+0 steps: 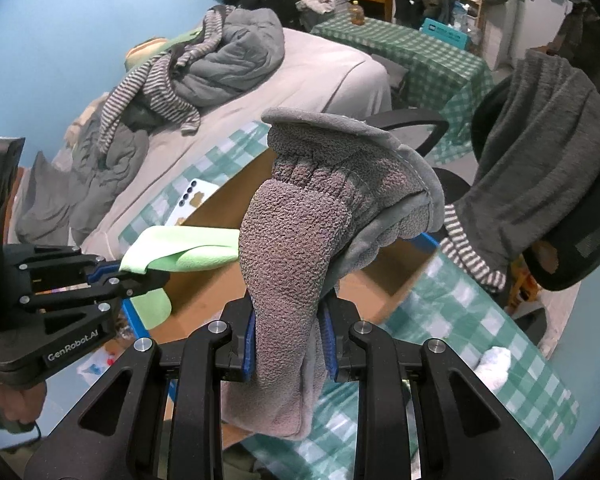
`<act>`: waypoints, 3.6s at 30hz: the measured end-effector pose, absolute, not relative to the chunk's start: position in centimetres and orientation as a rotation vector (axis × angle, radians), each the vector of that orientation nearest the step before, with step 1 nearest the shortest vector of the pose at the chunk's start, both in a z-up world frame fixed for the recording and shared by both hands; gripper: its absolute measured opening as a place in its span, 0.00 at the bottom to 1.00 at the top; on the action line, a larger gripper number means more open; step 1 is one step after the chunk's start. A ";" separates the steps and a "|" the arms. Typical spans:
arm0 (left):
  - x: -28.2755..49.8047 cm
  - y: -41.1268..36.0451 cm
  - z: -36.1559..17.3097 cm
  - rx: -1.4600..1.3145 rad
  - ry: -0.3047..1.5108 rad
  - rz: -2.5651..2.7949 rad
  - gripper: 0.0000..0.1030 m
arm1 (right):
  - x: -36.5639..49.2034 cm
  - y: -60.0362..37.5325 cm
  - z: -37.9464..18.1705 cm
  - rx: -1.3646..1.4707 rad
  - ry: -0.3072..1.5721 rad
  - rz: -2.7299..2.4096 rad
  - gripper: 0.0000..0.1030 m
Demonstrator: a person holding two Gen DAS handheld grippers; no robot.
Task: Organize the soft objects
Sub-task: 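Open both tools to drop the mitten and cloth into the box, then move both tools back over the table toward the remaining items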
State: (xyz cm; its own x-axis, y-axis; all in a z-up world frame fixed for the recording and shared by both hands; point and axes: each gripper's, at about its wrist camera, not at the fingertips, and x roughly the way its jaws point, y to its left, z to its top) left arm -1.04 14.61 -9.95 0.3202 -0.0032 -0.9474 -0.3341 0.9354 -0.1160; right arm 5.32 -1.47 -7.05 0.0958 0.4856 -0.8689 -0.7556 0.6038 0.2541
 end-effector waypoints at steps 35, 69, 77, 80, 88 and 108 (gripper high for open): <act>-0.4 15.8 -11.7 -0.288 1.273 0.217 0.49 | 6.6 -0.4 -8.2 -0.233 1.227 0.822 0.69; 2.0 3.5 -10.0 -0.101 1.270 0.004 0.64 | 7.8 -18.8 -7.6 -0.049 1.266 0.534 0.69; 3.2 -0.2 -10.4 -0.028 1.285 -0.071 0.65 | 8.0 -23.1 -8.7 0.021 1.294 0.441 0.69; 3.6 -1.7 -10.8 -0.002 1.294 -0.099 0.66 | 7.8 -24.4 -9.2 0.038 1.305 0.412 0.69; 4.3 -5.2 -12.3 0.061 1.318 -0.174 0.67 | 7.3 -27.1 -10.5 0.070 1.336 0.351 0.69; 5.5 -10.0 -18.3 0.168 1.384 -0.238 0.69 | 6.9 -28.9 -16.6 0.090 1.454 0.301 0.69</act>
